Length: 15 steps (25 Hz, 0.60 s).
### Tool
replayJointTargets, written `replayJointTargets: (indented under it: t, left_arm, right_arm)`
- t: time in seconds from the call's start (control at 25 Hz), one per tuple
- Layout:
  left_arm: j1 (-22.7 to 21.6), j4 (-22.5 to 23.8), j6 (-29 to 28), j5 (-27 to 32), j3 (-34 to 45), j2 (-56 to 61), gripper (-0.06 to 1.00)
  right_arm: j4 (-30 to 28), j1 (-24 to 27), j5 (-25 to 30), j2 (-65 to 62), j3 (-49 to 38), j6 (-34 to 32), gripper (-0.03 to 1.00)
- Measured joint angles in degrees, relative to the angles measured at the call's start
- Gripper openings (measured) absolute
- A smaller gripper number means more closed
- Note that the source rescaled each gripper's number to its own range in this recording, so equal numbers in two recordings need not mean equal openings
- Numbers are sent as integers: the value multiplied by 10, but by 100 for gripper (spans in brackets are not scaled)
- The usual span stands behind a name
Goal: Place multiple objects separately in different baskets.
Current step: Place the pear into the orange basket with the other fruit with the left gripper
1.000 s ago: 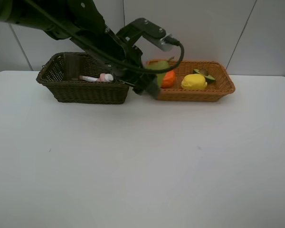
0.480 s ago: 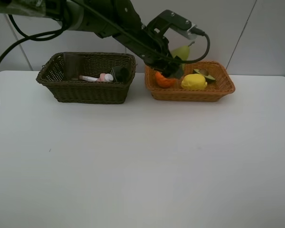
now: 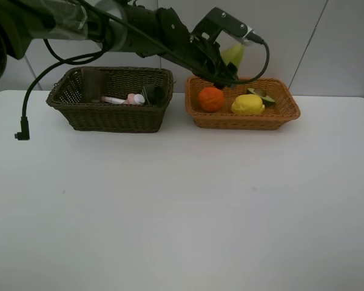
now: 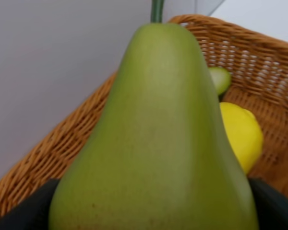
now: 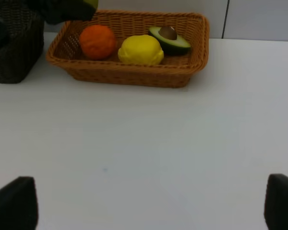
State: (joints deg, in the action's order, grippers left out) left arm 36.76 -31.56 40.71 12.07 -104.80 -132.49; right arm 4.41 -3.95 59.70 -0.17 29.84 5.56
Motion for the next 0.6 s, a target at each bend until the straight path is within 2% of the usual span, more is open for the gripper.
replayJointTargets:
  t: [0.4,0.6]
  left_arm:
    - [0,-9,0,-87,0,-29,93]
    - [0,-13,0,-98,0,-29,93]
  right_arm:
    - [0,0,0,0,0,0,100]
    - [0,0,0,0,0,0,100]
